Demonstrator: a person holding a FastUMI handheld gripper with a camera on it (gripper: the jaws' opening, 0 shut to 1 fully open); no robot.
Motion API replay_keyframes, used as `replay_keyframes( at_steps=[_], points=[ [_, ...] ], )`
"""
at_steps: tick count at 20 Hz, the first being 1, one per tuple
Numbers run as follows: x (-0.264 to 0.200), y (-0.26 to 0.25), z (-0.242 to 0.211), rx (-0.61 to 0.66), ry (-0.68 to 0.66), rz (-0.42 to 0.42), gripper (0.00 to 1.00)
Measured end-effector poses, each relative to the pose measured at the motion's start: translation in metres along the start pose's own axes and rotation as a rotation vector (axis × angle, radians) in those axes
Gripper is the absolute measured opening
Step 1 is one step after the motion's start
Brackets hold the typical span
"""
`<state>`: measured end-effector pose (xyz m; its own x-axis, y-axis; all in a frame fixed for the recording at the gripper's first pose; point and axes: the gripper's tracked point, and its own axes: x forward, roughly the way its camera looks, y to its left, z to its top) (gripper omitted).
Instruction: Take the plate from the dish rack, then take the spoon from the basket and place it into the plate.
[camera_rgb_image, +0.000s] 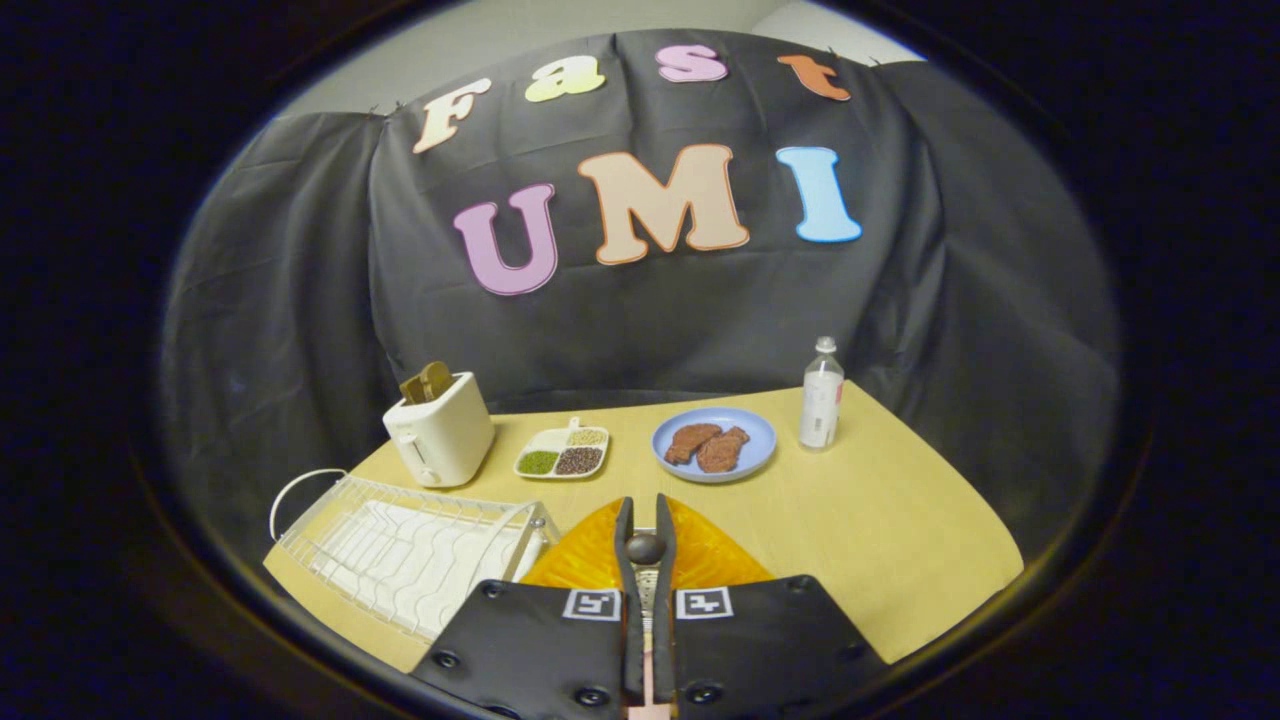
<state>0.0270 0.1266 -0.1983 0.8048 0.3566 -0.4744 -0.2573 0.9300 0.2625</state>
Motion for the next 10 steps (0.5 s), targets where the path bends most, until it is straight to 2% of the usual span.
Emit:
replay_keyframes(
  at_steps=[10],
  points=[
    [-0.065,-0.011,0.022,0.034,-0.028,-0.082,0.06]
  ],
)
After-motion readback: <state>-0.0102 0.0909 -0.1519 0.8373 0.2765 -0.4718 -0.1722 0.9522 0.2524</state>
